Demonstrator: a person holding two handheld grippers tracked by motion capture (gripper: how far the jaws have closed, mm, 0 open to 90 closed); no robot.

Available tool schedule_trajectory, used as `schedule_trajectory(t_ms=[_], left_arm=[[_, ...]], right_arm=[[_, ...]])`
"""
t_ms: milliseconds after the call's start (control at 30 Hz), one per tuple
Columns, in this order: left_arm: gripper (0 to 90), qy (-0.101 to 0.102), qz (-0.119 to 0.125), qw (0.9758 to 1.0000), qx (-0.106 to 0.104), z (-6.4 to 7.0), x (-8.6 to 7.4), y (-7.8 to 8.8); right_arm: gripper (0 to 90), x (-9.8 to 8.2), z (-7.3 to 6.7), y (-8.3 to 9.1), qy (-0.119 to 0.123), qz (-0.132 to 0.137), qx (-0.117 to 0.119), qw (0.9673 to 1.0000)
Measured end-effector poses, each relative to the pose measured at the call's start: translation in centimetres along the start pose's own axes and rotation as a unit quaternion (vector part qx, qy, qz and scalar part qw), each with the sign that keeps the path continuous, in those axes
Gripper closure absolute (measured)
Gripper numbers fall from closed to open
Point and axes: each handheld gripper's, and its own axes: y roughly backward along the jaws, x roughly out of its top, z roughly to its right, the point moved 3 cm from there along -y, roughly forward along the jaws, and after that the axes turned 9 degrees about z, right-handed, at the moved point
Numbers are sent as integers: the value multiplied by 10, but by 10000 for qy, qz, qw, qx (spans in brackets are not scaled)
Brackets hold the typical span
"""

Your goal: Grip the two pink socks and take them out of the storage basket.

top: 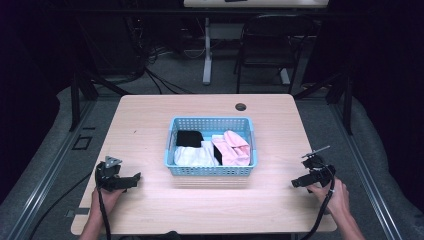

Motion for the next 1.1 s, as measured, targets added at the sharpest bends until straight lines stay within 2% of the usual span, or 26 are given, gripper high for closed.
schedule_trajectory(t_ms=[33, 167, 267, 367, 533, 600, 667, 700, 900, 933, 1100], left_arm=[[2, 0, 0, 10000, -2, 0, 0, 0], [2, -3, 1, 10000, -5, 0, 0, 0], [2, -5, -9, 10000, -11, 0, 0, 0], [2, -3, -6, 10000, -9, 0, 0, 0], [2, -4, -9, 10000, -10, 0, 0, 0], [2, -4, -1, 10000, -4, 0, 0, 0], [2, -18, -10, 10000, -7, 0, 0, 0], [2, -19, -17, 10000, -9, 0, 0, 0], [3, -10, -22, 10000, 15, 0, 0, 1], [3, -8, -22, 10000, 14, 0, 0, 1], [3, -7, -22, 10000, 12, 0, 0, 1]], right_arm=[[0, 2, -1, 5, -23, 117, 57, 9999], [0, 5, -3, 13, 1, 240, 73, 9997], [0, 7, -5, 17, 49, 256, 92, 9996], [0, 14, -10, 25, 60, 408, 134, 9991], [0, 20, -15, 33, 161, 443, 208, 9987], [0, 23, -20, 37, 157, 523, 280, 9981], [0, 27, -26, 43, 268, 580, 355, 9973], [0, 32, -31, 49, 349, 700, 376, 9962], [0, 45, -44, 64, 567, 861, 421, 9938], [0, 50, -49, 71, 628, 951, 424, 9926], [0, 62, -56, 80, 713, 1061, 516, 9904]])
